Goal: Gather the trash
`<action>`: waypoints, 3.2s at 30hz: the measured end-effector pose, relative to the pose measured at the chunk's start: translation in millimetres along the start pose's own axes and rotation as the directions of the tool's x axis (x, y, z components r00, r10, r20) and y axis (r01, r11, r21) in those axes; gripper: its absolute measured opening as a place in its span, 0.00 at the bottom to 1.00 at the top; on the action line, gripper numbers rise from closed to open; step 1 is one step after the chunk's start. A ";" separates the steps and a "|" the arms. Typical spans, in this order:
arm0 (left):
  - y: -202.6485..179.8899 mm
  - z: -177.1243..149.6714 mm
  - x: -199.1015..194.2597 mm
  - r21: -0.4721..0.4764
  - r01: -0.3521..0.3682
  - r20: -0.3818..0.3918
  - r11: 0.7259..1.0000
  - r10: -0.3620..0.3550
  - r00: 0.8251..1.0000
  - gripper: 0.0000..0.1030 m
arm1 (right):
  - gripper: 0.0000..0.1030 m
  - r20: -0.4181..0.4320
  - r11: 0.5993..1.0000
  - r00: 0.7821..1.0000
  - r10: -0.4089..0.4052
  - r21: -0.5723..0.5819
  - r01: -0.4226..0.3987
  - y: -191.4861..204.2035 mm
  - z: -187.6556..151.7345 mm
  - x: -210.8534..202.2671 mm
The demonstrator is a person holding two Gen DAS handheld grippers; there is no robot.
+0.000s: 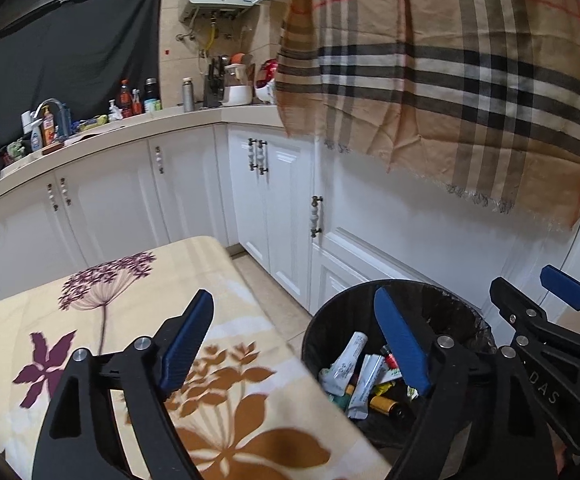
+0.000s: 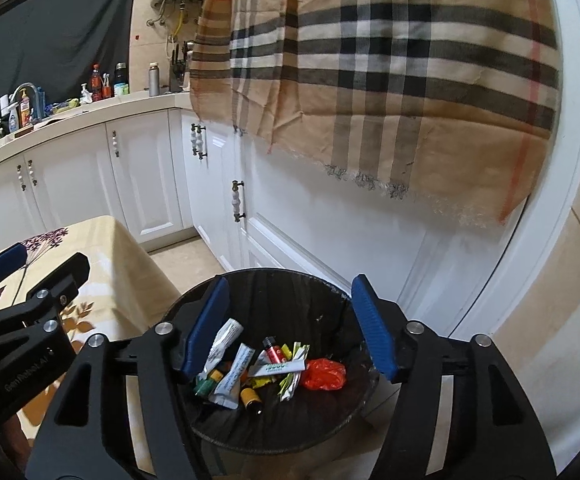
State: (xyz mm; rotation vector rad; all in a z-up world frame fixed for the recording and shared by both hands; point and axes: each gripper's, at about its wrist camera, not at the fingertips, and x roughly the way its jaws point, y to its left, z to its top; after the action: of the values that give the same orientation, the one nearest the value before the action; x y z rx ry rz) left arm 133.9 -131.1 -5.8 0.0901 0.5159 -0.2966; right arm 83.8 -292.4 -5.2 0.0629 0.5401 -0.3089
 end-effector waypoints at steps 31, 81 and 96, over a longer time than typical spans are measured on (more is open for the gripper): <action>36.2 -27.4 -97.3 -0.033 -0.060 0.076 0.998 0.062 0.995 0.82 | 0.69 0.093 0.999 0.996 0.005 -0.036 -0.001 22.0 -18.9 -99.4; 37.9 -23.8 -106.1 -0.062 -0.057 0.091 0.996 0.063 0.994 0.82 | 0.69 0.112 1.000 0.994 0.009 -0.028 -0.005 21.0 -15.2 -108.3; 36.4 -25.4 -103.2 -0.051 -0.046 0.080 0.998 0.050 0.996 0.82 | 0.69 0.109 0.999 0.994 0.012 -0.036 -0.008 25.5 -16.2 -109.9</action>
State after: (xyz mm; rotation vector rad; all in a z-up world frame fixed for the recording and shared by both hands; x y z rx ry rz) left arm 47.4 -65.9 24.0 0.0428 0.4395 -0.2391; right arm -5.8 -236.0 37.0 0.0143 0.4363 -0.2907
